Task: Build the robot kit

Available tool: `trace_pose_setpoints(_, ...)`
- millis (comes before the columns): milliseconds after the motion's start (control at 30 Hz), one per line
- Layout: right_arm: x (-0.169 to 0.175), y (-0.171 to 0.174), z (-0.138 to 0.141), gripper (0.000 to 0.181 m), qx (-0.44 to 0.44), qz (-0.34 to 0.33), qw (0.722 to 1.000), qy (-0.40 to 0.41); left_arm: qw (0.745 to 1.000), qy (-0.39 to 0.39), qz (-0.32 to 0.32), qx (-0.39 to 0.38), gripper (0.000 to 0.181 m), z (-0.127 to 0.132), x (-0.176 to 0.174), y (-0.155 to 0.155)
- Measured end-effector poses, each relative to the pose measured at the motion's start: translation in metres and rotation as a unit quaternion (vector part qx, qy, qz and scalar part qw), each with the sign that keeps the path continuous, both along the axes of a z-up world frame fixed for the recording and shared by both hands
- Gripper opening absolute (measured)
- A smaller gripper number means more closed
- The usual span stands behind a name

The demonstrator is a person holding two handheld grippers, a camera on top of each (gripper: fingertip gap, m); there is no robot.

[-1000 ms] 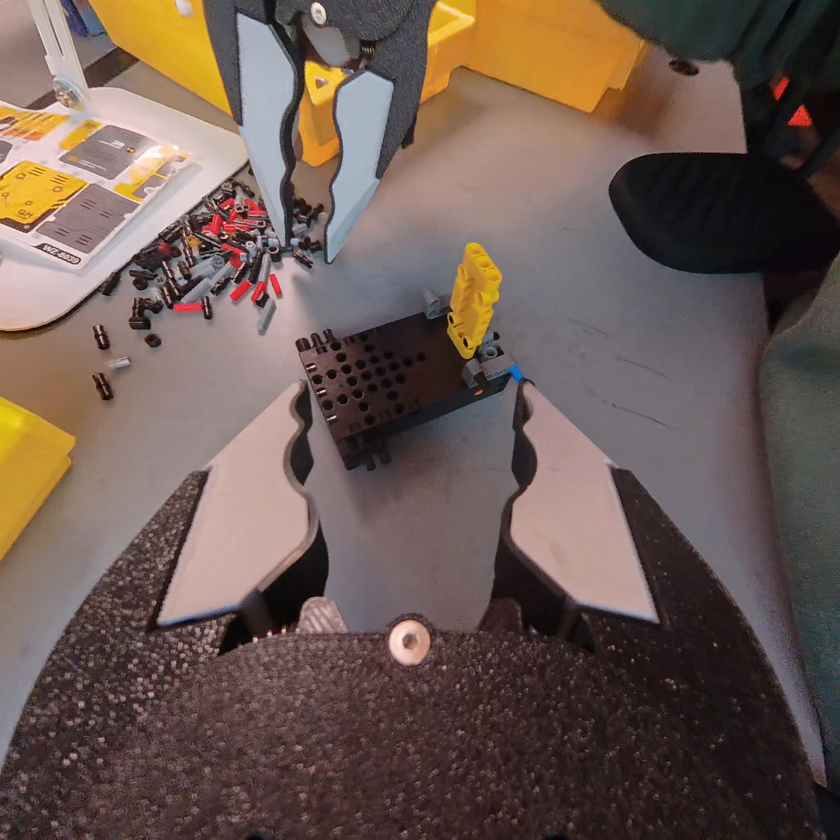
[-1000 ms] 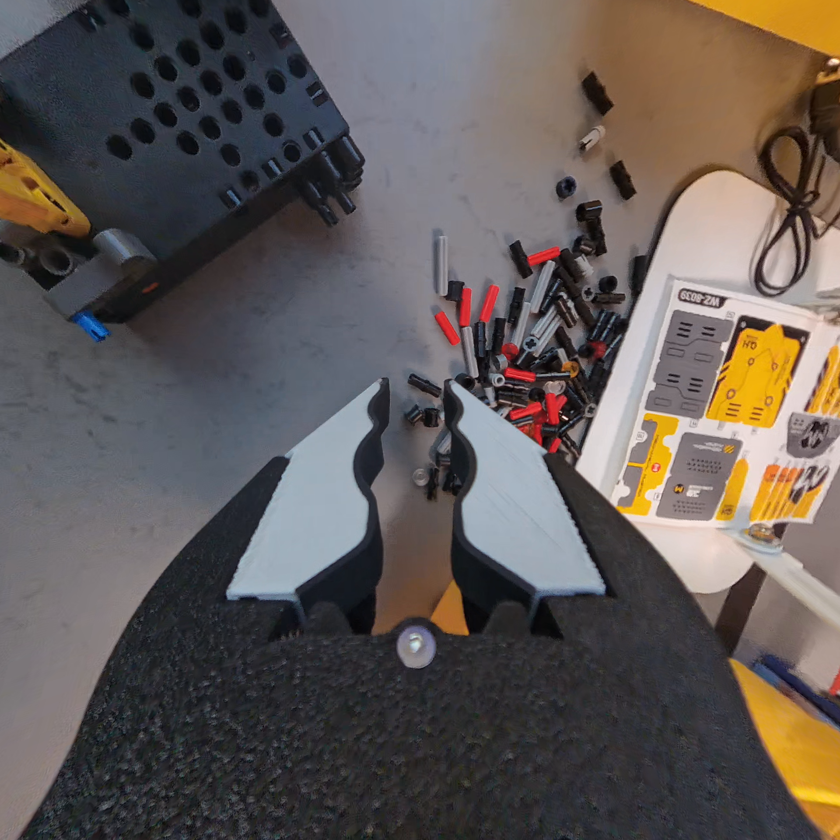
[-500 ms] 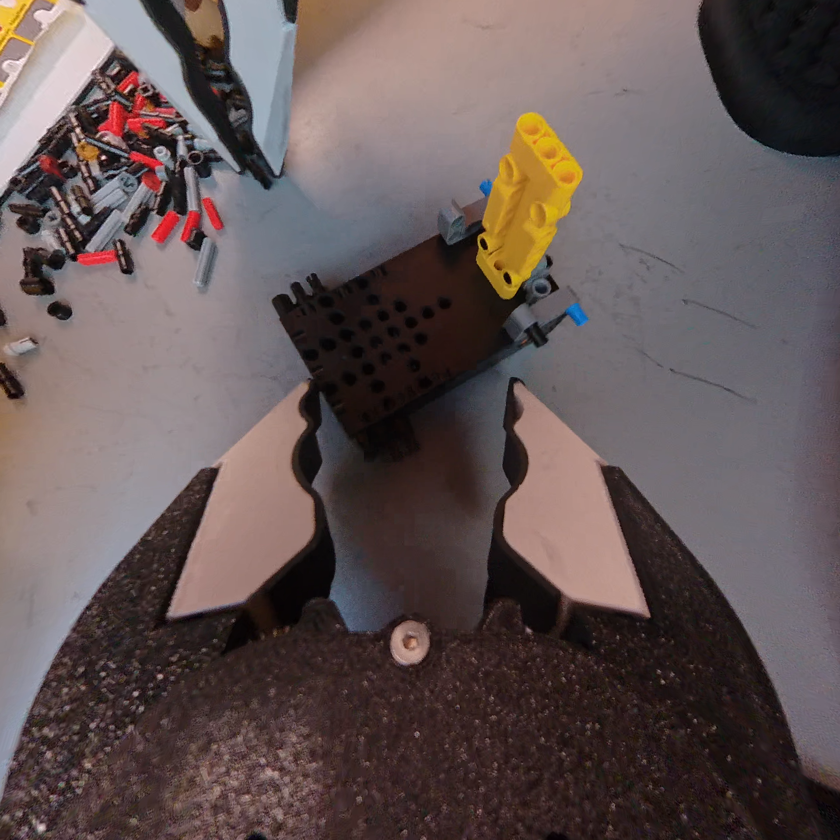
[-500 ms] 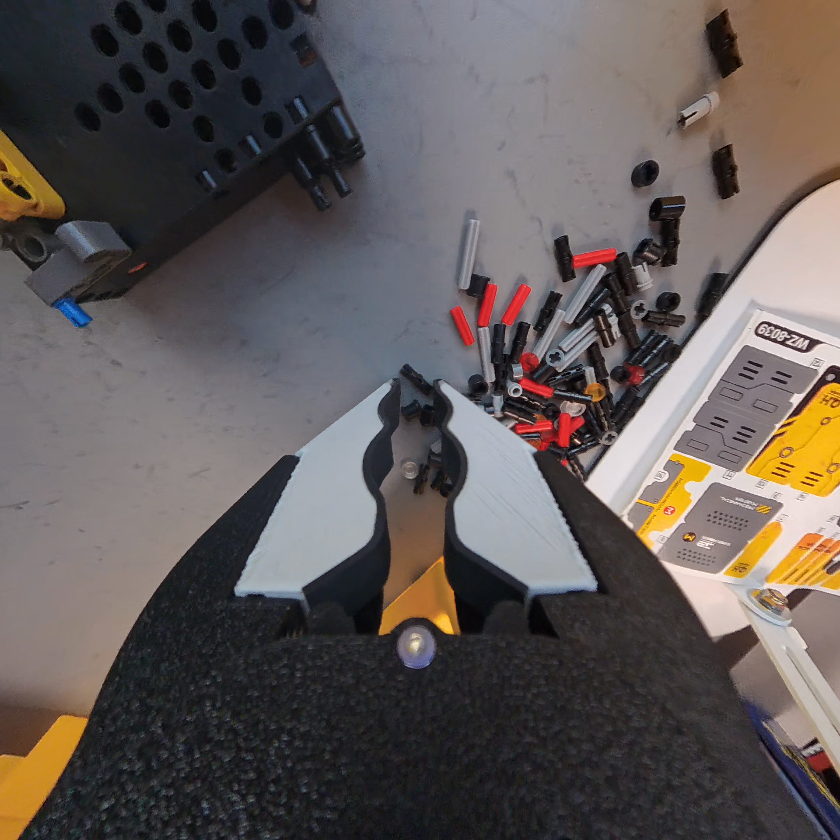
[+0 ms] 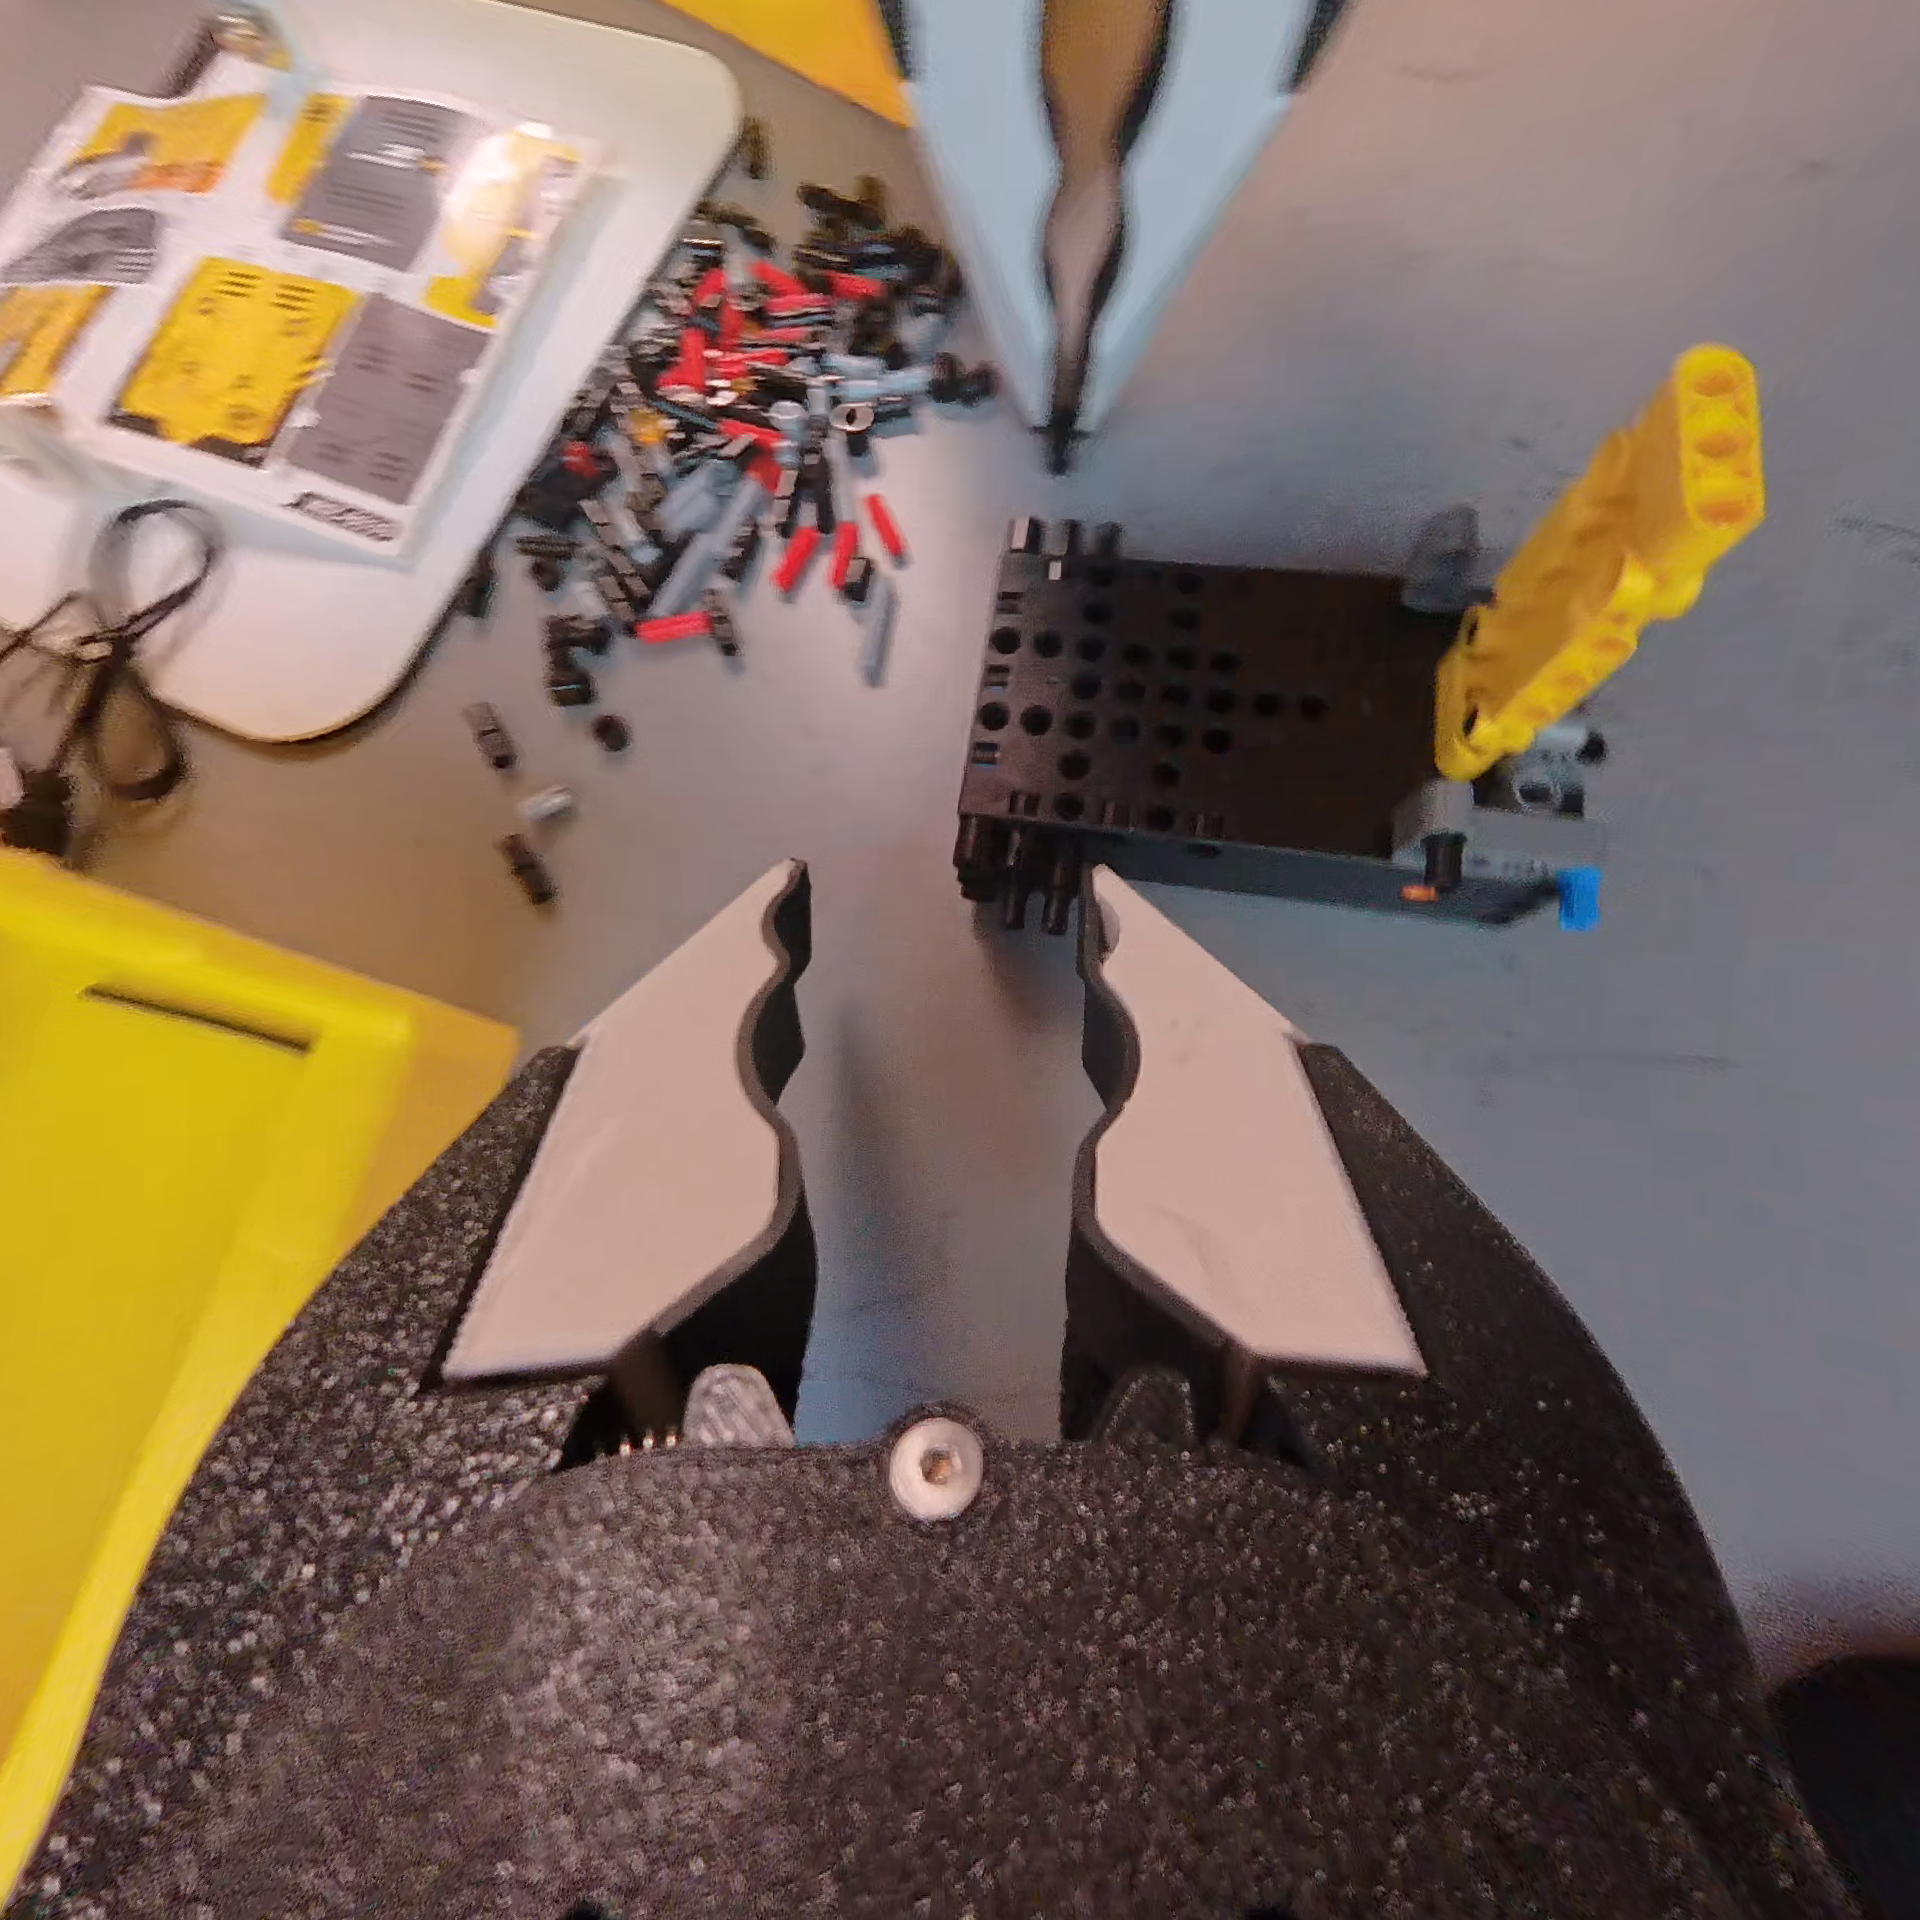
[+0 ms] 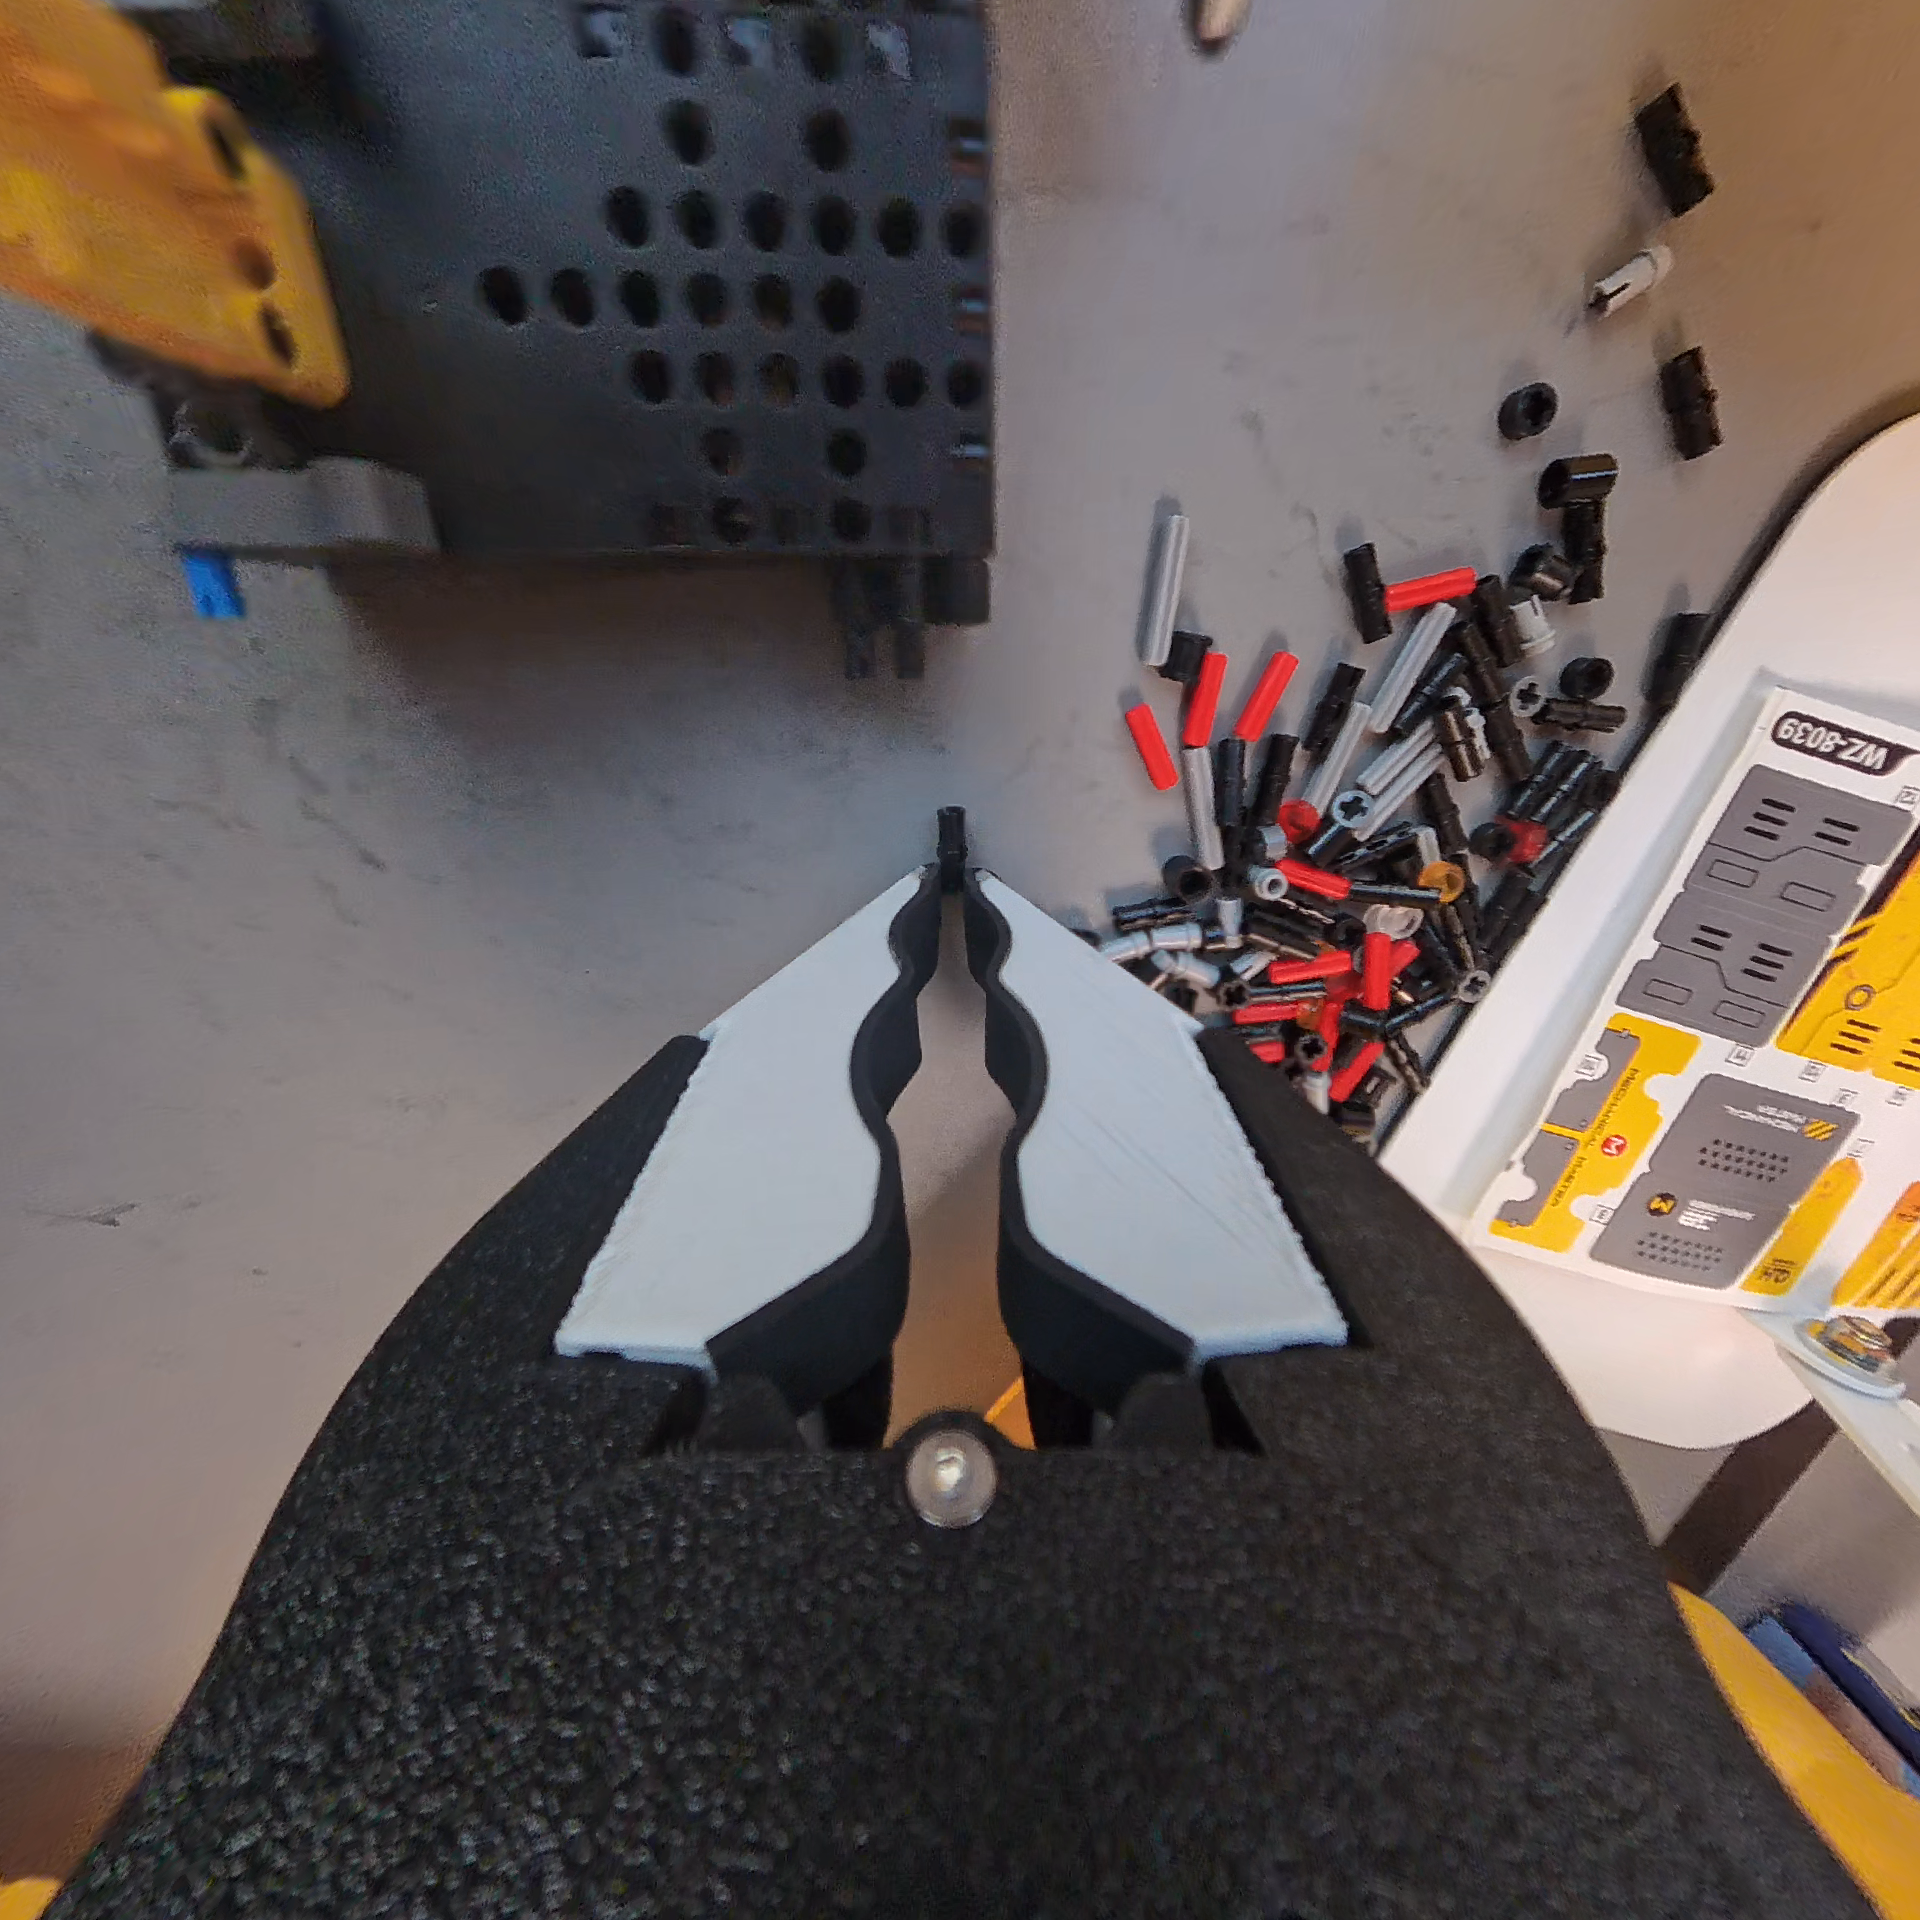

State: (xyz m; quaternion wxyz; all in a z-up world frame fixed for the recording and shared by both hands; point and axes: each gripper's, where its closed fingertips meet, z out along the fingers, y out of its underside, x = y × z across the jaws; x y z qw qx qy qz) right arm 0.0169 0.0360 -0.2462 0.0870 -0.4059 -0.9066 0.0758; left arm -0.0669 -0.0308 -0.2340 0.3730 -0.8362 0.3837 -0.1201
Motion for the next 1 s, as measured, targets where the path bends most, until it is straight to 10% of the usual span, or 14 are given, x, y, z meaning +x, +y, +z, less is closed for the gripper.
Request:
trace_pose_setpoints(300, 0.027, -0.051, 0.016, 0.004, -0.068, -0.067, 0.987, 0.132, 0.989, -0.077, 0.103, 0.066, 0.049, 0.044, -0.024, 0.002)
trace_pose_setpoints(467, 0.04, -0.072, 0.021, 0.004, -0.095, -0.125, 0.968, 0.197, 0.972, -0.216, 0.088, -0.019, 0.086, 0.068, 0.001, -0.031)
trace_pose_setpoints(633, 0.043, -0.073, 0.032, 0.004, -0.102, -0.186, 0.942, 0.259, 0.986, -0.122, 0.105, -0.038, 0.106, 0.037, 0.023, -0.043)
trace_pose_setpoints(1000, 0.027, -0.088, 0.045, 0.004, -0.116, -0.184, 0.925, 0.311, 0.998, -0.005, -0.009, -0.06, 0.053, -0.013, 0.043, -0.04)
